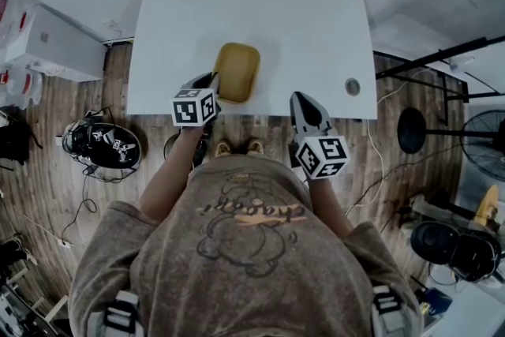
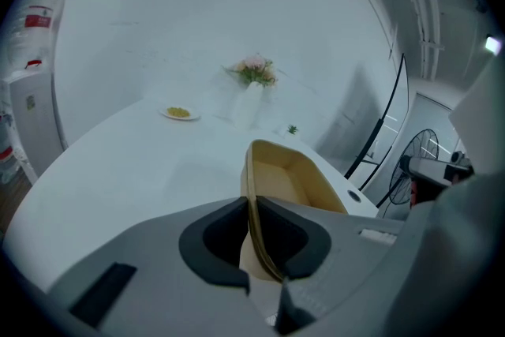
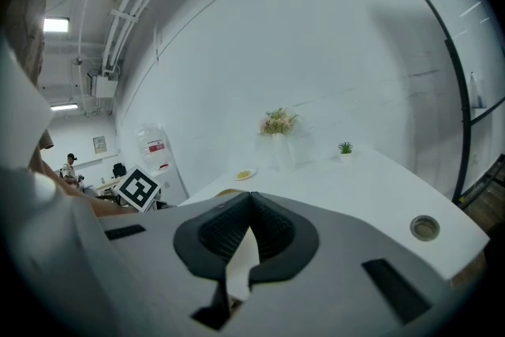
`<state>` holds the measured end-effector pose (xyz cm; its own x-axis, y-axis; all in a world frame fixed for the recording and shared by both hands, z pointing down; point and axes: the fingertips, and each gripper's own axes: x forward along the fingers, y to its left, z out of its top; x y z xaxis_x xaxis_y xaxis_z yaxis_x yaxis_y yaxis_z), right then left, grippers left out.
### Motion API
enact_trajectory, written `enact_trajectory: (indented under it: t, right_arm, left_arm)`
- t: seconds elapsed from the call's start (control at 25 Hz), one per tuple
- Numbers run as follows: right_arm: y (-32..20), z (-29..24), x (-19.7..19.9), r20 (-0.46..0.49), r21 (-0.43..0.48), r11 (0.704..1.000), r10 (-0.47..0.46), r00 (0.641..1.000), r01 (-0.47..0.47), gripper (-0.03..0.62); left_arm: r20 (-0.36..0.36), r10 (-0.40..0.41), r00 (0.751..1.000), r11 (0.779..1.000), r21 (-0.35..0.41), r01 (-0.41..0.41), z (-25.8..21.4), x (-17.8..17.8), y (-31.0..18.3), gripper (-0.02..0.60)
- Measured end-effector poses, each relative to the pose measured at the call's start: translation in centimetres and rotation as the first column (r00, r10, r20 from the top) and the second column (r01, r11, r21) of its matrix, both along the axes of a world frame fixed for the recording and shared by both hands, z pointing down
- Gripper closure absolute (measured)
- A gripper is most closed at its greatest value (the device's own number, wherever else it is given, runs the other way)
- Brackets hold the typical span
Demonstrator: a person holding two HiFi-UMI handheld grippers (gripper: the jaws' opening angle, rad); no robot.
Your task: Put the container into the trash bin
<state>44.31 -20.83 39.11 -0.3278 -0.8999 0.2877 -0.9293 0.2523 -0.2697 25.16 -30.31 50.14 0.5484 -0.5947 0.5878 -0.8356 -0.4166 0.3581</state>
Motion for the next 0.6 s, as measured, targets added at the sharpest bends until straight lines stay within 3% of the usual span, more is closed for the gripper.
enact_trajectory:
  t: [0.28,0.48,0.6]
  right_arm:
    - [-1.6,0.4,-3.5,0.011,-0.005,0.992,-0.125,0.992,0.125,0.592]
    - [-2.9,0.7,-7.9,0.02,0.0,0.972,-0.234,0.972,0.234,0.592]
    - [-3.3,0.8,-11.2,0.024,0.004,0.945,-0.328,0.944,0.328,0.592]
  left_arm:
    - [-0.02,-0.112,0.994,0.992,0.051,0.112,-3.0,-4.4,0.7,0.554]
    - [-0.034,-0.213,0.976,0.974,0.071,0.215,-4.4,-9.2,1.6,0.554]
    - [-0.036,-0.302,0.952,0.949,0.079,0.304,-4.9,-12.7,3.4,0.554]
